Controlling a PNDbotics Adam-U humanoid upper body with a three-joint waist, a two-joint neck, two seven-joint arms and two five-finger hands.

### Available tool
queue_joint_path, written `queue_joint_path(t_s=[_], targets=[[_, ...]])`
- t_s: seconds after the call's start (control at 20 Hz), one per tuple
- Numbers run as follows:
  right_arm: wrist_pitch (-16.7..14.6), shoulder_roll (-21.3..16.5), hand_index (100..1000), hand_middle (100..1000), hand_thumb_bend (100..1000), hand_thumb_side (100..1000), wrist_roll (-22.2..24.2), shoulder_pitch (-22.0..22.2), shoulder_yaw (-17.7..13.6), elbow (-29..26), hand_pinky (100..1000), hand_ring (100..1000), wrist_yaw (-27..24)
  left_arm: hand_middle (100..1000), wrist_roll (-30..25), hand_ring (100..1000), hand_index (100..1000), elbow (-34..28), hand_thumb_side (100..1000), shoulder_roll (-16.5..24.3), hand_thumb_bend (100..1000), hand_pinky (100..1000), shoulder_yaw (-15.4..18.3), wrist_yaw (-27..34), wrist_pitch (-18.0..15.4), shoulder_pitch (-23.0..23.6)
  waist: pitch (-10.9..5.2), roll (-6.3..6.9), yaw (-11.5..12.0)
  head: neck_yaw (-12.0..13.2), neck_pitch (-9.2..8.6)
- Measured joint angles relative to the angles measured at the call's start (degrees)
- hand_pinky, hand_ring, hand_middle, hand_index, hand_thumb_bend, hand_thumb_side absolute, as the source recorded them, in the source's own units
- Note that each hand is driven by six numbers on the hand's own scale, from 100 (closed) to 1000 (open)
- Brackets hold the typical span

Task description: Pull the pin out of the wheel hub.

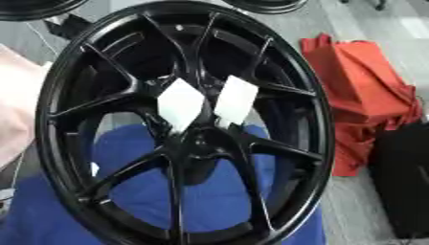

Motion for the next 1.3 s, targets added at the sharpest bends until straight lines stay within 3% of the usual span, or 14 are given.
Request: queue_joint_path(t_s=[0.35, 0.8, 1.3], targets=[[-6.7, 0.9, 773, 726, 124, 250, 6.7, -4.1, 4.9, -0.1, 882, 760, 2.3, 557, -0.2, 611, 683, 0.0, 663, 0.0, 100, 802, -0.3, 0.3, 0.1, -0.2, 0.1, -0.06, 0.3, -0.2, -0.9], [-15.4, 4.5, 776, 721, 166, 256, 15.4, -10.4, 9.7, 6.4, 869, 754, 2.4, 557, -0.4, 610, 683, 0.0, 665, 0.0, 100, 803, -0.3, 0.6, 0.2, -0.2, 0.1, 0.24, 0.6, -1.3, -1.14], [-23.5, 5.4, 793, 727, 278, 255, 23.7, -9.0, 9.8, 9.4, 851, 748, 0.7, 556, -0.6, 607, 682, 0.0, 668, 0.0, 100, 805, -0.6, 0.7, 0.4, -0.2, 0.57, 0.11, 1.0, -0.4, -2.88]])
